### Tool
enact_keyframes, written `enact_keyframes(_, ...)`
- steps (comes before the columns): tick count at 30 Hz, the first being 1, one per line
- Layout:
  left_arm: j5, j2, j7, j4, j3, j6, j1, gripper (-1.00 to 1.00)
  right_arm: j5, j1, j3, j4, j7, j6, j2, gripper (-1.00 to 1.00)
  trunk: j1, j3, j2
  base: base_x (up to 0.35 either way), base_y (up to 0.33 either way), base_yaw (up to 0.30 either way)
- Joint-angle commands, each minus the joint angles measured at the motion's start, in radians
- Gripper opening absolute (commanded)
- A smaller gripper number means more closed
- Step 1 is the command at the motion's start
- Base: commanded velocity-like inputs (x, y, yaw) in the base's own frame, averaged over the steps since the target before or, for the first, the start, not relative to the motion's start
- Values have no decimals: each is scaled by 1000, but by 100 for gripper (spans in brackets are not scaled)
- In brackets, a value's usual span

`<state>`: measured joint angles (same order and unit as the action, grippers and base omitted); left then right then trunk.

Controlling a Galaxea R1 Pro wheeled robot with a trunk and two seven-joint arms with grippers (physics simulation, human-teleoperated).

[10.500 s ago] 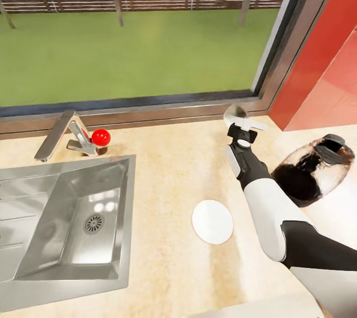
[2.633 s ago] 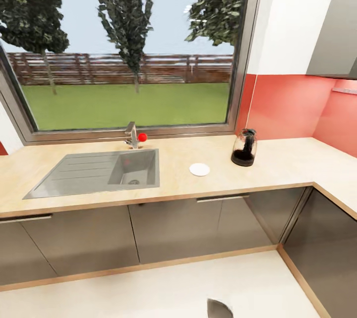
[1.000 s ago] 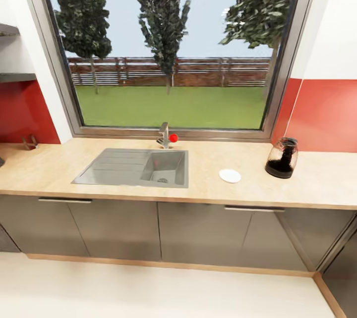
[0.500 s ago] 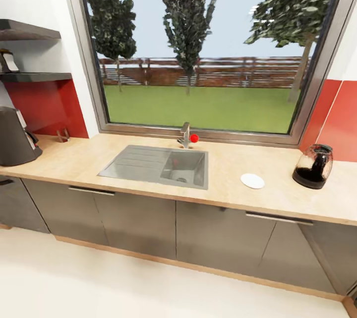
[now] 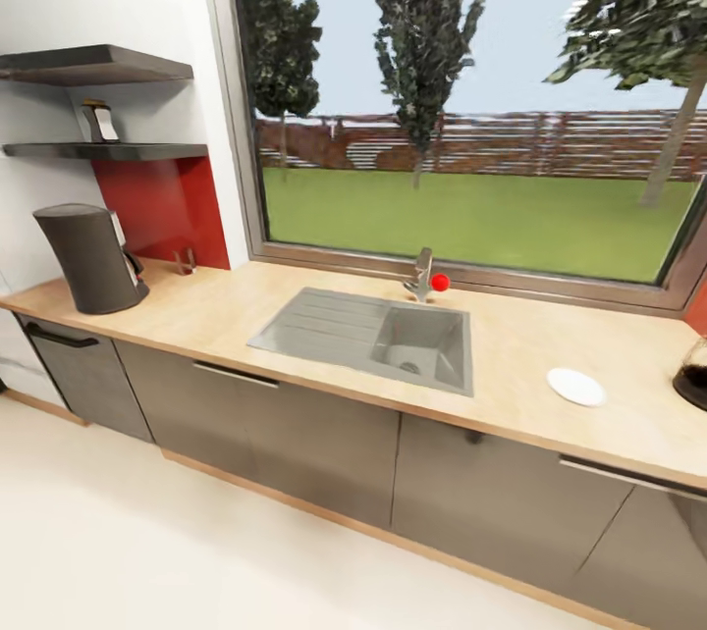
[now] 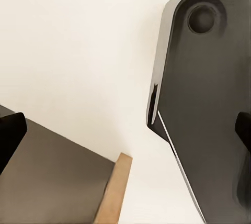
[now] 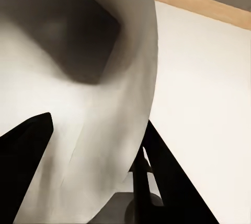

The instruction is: Set up a coffee station on the kitchen countertop: keep the coffee maker on the countertop, move the bottle of coffee from the kitchen shelf to the counter next to the coffee maker, place a paper coffee filter on top of the coffee maker, put the saucer next to the coffee maker with the coffee cup on the saucer, and place the electric kettle next to the coffee maker.

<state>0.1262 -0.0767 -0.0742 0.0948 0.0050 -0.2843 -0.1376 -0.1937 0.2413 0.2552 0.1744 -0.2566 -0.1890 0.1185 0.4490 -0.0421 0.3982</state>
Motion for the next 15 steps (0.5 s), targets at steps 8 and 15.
enact_keyframes(8, 7, 0, 1, 2, 0, -3, 0, 100, -10, 1, 9, -1, -4, -4, 1, -100, 1, -2, 2, 241, 230, 278)
enact_keyframes(15, 7, 0, 1, 2, 0, -2, 0, 100, -10, 1, 9, -1, -5, -3, 1, -100, 1, -2, 2, 242, 231, 280)
